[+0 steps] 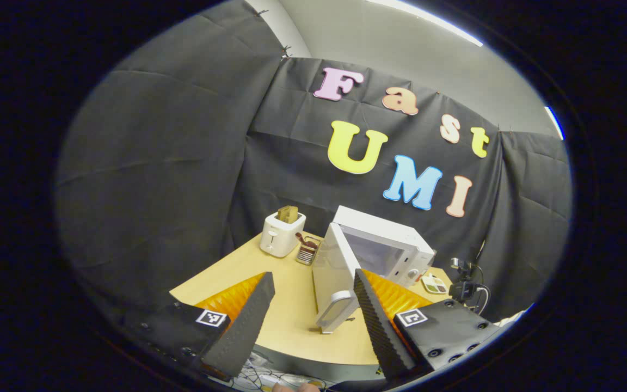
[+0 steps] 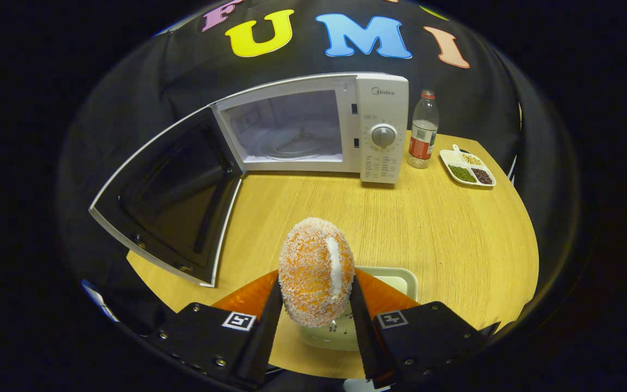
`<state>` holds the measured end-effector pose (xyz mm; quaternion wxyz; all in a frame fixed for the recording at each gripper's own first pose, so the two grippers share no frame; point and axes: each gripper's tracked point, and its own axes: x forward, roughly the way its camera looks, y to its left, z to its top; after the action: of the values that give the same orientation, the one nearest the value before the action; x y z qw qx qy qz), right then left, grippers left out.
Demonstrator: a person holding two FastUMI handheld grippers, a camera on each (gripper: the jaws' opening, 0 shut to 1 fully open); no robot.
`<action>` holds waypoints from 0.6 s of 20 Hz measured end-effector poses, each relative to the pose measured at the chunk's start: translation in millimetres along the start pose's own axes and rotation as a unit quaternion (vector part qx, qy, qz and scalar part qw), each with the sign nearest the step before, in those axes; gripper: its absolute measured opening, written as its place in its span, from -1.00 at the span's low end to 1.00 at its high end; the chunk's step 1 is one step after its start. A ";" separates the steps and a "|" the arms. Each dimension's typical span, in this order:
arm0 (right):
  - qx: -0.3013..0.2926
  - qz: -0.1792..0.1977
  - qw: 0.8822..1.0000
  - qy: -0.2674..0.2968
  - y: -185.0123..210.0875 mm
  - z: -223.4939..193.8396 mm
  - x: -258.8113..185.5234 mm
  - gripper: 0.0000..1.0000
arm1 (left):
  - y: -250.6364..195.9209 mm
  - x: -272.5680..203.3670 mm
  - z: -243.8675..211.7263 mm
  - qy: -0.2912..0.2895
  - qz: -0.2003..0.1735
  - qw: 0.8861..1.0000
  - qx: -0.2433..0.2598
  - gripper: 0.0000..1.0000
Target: Open the microwave oven with the left hand, put the food in, and close the microwave oven.
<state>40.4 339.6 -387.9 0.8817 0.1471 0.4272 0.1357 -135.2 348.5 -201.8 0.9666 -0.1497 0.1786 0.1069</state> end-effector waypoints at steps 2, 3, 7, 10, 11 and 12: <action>0.001 0.007 1.000 -0.010 14.7 16.1 4.9 0.31 | 3.6 -5.0 6.2 -0.002 -0.005 1.000 0.014 0.89; 0.008 0.013 1.000 -0.014 23.0 23.4 9.0 0.31 | 7.1 -5.4 12.9 -0.009 -0.003 1.000 0.024 1.00; 0.051 0.045 0.997 -0.030 48.8 61.6 39.2 0.31 | 1.9 -1.9 26.9 -0.011 0.010 1.000 0.020 0.89; 0.094 0.058 0.993 -0.036 60.5 86.1 73.0 0.31 | 3.5 2.5 27.4 -0.004 0.038 0.999 0.017 0.89; 0.101 0.061 0.992 -0.038 62.9 93.8 84.7 0.31 | 2.4 1.7 32.5 -0.007 0.047 0.999 0.012 0.94; 0.109 0.065 0.991 -0.040 65.3 101.7 95.7 0.31 | 1.4 2.6 33.4 -0.007 0.055 0.998 0.006 0.94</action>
<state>170.9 420.0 -371.4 0.8661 0.2750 0.3935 0.1397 -122.7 361.1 -173.3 0.9614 -0.1326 0.1805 0.1601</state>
